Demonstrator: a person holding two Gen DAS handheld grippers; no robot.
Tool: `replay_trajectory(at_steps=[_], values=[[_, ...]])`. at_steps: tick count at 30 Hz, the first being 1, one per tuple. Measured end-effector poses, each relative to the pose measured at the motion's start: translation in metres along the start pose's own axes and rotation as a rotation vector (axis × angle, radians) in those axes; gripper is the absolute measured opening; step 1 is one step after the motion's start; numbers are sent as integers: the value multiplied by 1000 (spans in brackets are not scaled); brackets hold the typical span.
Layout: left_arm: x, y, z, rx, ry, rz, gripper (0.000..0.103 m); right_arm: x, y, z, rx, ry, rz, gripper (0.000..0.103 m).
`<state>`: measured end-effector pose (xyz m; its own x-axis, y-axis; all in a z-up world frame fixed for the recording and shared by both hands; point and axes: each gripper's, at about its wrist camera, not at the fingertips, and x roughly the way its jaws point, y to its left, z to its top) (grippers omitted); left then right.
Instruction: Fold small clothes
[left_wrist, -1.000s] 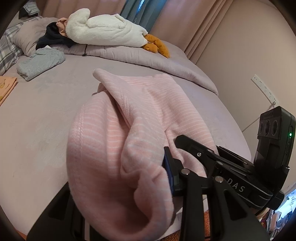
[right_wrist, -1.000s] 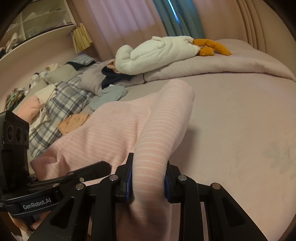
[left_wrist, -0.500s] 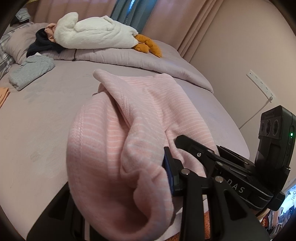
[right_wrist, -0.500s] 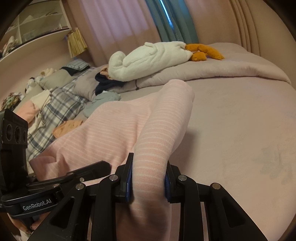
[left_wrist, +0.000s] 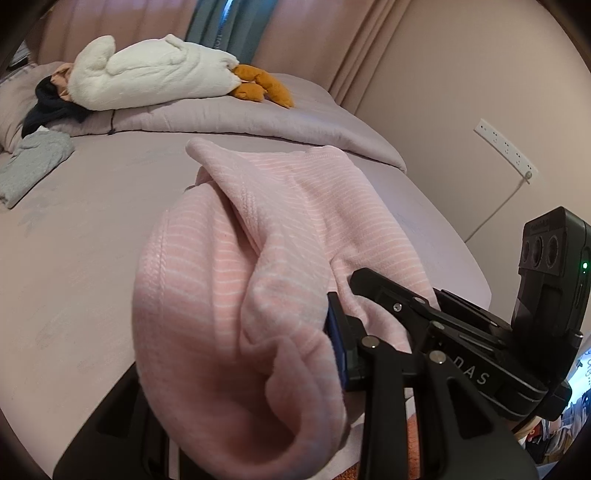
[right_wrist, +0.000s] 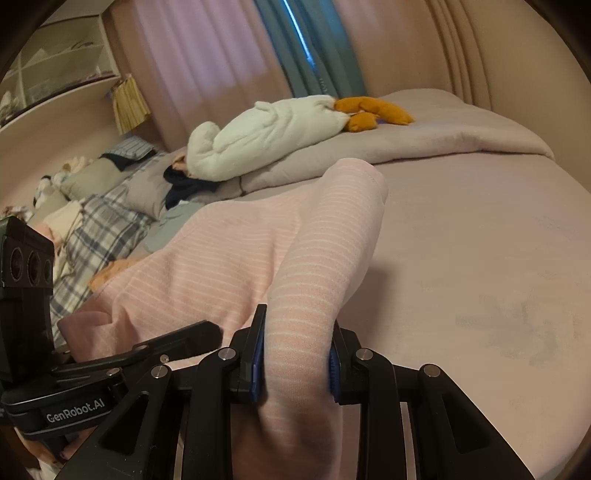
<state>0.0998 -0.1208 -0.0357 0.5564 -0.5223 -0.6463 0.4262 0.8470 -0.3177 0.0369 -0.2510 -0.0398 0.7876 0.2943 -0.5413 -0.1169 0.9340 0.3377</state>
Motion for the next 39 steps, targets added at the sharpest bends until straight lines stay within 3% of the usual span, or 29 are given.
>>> replay_trajectory(at_steps=[9,25,39], values=[[10,-5,6,16,16,9,34,1,-5,3,17,-4,-13,29],[-16,8,16,10,-39,115,34,15,20,22,-27,-17,58,29],[8,53,19,-46,-1,182,34,63,34,23,-49,76,73,29]])
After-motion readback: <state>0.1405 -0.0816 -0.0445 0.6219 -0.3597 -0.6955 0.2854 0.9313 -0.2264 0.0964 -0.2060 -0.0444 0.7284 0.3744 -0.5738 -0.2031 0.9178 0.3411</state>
